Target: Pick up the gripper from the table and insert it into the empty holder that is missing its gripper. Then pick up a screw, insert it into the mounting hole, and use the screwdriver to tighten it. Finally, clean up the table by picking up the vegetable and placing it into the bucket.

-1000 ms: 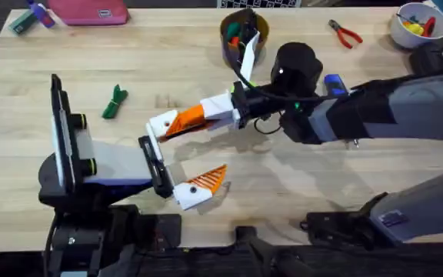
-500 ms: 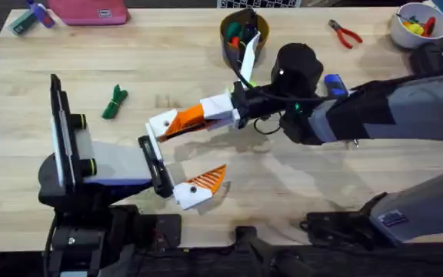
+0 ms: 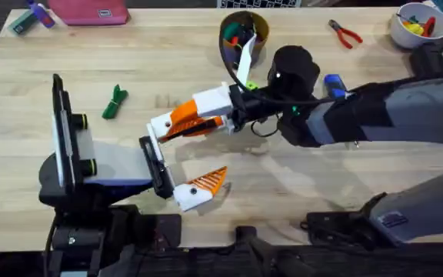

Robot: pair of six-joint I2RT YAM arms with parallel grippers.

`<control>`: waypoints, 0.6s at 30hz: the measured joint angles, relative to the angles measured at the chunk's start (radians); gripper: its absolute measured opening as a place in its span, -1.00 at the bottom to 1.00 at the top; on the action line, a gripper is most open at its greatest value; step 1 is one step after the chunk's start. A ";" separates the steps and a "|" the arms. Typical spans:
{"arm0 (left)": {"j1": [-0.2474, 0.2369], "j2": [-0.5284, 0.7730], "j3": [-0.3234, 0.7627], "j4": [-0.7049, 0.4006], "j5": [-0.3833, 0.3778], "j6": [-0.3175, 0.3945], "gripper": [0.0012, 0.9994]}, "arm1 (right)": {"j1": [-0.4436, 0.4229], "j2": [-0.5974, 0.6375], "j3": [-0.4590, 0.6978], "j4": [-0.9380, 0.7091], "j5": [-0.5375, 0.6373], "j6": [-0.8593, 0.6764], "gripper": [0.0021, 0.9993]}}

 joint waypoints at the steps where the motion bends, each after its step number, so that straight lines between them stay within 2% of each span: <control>1: 0.000 0.000 0.000 0.000 0.000 0.000 0.97 | 0.000 0.000 0.000 0.000 0.001 0.001 0.88; 12: 0.000 0.000 0.000 0.000 0.003 0.000 0.97 | 0.000 -0.006 0.000 -0.032 0.007 -0.017 0.92; 15: 0.000 0.000 0.000 0.000 0.003 0.000 0.98 | -0.005 -0.061 0.000 -0.189 0.008 -0.078 0.92; 18: 0.000 0.000 0.000 0.000 0.003 0.000 0.97 | -0.029 -0.176 0.002 -0.450 0.008 -0.183 0.93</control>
